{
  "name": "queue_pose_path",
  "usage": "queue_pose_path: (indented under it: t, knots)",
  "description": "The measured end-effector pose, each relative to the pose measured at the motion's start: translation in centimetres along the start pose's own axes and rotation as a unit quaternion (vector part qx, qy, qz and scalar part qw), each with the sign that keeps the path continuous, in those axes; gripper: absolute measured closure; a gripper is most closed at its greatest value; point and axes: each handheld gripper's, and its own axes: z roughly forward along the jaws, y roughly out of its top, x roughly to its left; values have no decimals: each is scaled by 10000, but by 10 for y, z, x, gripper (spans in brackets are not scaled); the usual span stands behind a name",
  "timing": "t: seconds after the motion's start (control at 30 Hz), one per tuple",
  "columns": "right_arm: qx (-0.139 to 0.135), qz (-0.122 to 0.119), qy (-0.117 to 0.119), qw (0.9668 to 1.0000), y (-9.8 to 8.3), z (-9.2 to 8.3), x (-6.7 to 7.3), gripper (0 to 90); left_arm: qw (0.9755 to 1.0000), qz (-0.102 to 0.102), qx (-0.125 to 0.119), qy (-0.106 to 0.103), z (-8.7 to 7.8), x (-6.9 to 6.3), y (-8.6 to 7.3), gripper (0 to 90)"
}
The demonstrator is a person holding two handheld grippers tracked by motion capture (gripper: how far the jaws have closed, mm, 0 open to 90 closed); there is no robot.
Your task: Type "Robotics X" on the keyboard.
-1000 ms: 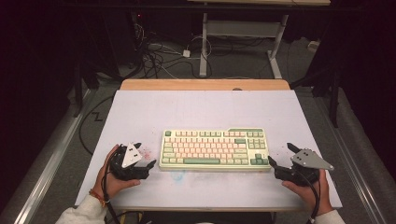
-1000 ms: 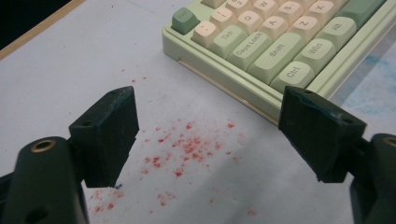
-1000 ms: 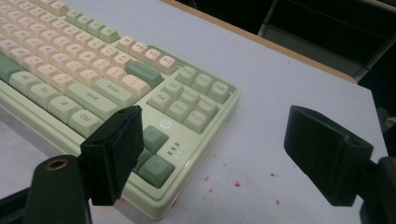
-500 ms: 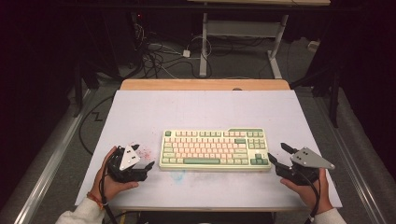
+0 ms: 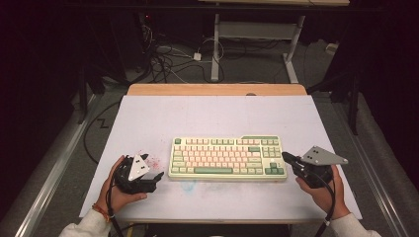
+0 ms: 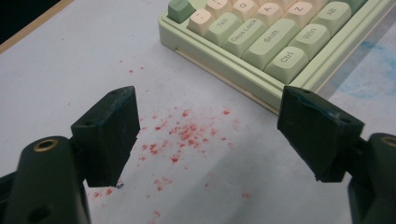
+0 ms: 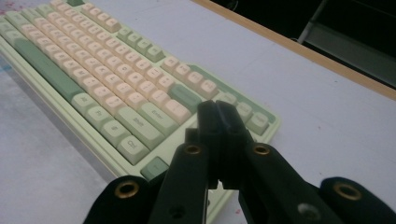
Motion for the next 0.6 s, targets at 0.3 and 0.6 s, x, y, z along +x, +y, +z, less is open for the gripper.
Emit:
queue_pose_path:
  t: [0.3,0.6]
  knots:
    - [198,-195,321,9991,20,17,7,900,10000,23,40,-32,1,-1,0,200]
    - [449,-338,583,9967,26,42,18,900,10000,27,41,-58,1,-1,0,201]
